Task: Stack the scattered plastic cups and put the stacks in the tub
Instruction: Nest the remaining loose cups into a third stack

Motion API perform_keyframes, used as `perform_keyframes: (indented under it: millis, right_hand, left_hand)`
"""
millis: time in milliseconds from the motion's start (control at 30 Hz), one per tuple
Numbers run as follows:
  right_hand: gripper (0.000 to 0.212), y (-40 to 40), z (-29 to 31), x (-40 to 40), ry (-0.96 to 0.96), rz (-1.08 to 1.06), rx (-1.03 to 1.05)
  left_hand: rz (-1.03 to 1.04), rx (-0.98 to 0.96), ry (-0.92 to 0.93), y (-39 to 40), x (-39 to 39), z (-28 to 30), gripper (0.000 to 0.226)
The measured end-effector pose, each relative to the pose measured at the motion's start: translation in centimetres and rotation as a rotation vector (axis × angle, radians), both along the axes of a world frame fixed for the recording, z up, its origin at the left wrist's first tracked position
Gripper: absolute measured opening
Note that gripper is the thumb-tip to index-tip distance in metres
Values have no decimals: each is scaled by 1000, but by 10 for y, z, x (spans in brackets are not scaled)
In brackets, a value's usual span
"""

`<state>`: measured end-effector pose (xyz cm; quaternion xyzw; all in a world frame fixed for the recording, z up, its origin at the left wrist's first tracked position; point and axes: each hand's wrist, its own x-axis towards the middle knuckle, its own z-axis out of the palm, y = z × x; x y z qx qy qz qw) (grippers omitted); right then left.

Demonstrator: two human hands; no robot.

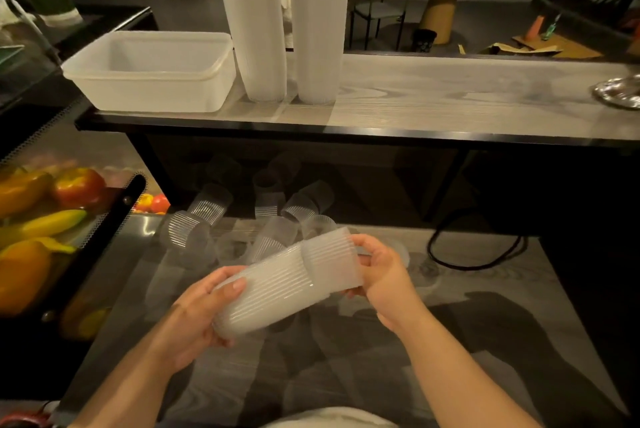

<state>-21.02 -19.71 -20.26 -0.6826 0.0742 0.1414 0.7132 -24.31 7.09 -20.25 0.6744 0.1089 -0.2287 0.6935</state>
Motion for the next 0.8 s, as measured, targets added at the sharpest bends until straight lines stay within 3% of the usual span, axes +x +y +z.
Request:
perform_keyframes:
  millis: [200,367,400,500,567,667,733,800]
  right_hand:
    - [36,10,5,-3,-28,27,-84]
    - [34,13,-7,0,-95,168,-246]
    - [33,7,-16,6,-109,108,-331]
    - [39,-34,-50,36,6,-366,-774]
    - [50,-62,-75,46,163,-408,-937]
    - [28,-83,-99,57,256,-220,-950]
    - [19,-89,-101,58,201,-266,-936]
    - [11,-93,-95,58,140,-376,-809]
  left_hand:
    - [-10,22,-29,-7,9,6,89]
    - [25,103,-21,-7,11,7,71]
    - [33,117,-20,-4,13,7,65]
    - [84,136,-22,4,18,5,61]
    - [104,131,-13,8,17,4,63]
    - [96,137,-9,8,17,2,76]
    - [89,145,8,5,19,-1,82]
    - [91,132,36,1,21,-5,73]
